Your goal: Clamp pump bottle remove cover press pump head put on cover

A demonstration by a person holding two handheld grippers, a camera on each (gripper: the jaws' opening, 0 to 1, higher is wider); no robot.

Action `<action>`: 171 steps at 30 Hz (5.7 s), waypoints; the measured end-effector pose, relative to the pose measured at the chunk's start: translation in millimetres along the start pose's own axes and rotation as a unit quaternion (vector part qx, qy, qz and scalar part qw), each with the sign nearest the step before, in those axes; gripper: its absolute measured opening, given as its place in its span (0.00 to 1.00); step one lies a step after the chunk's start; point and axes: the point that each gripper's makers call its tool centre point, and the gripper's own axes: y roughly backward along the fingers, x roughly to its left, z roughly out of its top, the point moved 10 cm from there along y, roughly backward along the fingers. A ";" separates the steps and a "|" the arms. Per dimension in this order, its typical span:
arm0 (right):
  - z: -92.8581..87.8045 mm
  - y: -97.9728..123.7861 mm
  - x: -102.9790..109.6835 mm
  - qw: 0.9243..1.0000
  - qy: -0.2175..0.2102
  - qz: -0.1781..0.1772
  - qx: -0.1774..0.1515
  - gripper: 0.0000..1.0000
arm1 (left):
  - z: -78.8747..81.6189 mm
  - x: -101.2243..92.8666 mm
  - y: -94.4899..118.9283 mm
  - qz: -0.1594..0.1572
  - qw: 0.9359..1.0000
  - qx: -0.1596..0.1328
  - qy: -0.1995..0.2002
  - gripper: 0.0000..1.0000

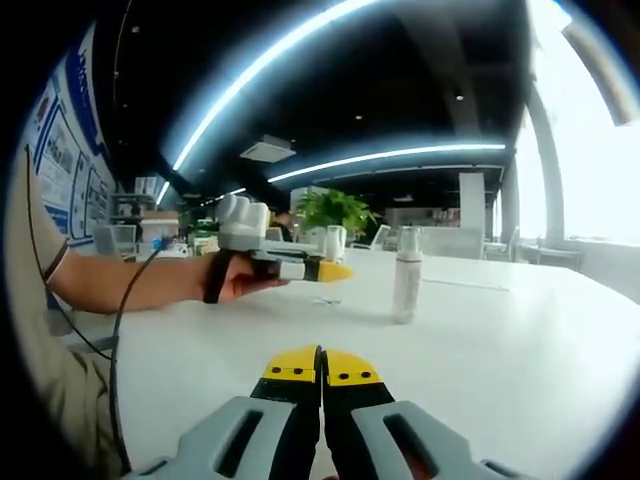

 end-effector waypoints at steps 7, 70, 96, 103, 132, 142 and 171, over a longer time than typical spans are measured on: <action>2.7 3.7 -5.2 1.000 -0.018 -0.012 -0.010 0.00 | 4.8 -2.2 14.5 0.005 1.000 -0.003 0.008 0.28; 9.2 13.4 -6.0 1.000 0.003 -0.017 -0.017 0.00 | 2.7 -52.0 131.3 -0.059 0.998 -0.015 0.031 0.01; 1.4 12.3 -11.8 0.999 -0.018 -0.035 -0.001 0.00 | -24.1 -45.7 143.2 -0.030 0.999 -0.008 0.019 0.00; 0.8 12.3 -11.1 0.999 -0.005 -0.038 -0.002 0.00 | -23.2 -44.3 144.1 -0.023 1.000 -0.015 0.016 0.00; 0.0 12.1 -11.5 0.999 0.007 -0.038 -0.007 0.00 | -23.7 -38.3 143.7 -0.016 0.999 -0.015 0.029 0.00; -0.3 11.3 -11.5 0.999 0.012 -0.038 -0.005 0.00 | -20.5 -40.3 139.3 -0.008 1.000 -0.006 0.025 0.00; -0.7 10.2 -8.9 0.999 0.021 -0.032 -0.005 0.00 | 12.6 -58.2 99.9 -0.040 0.999 -0.007 0.012 0.03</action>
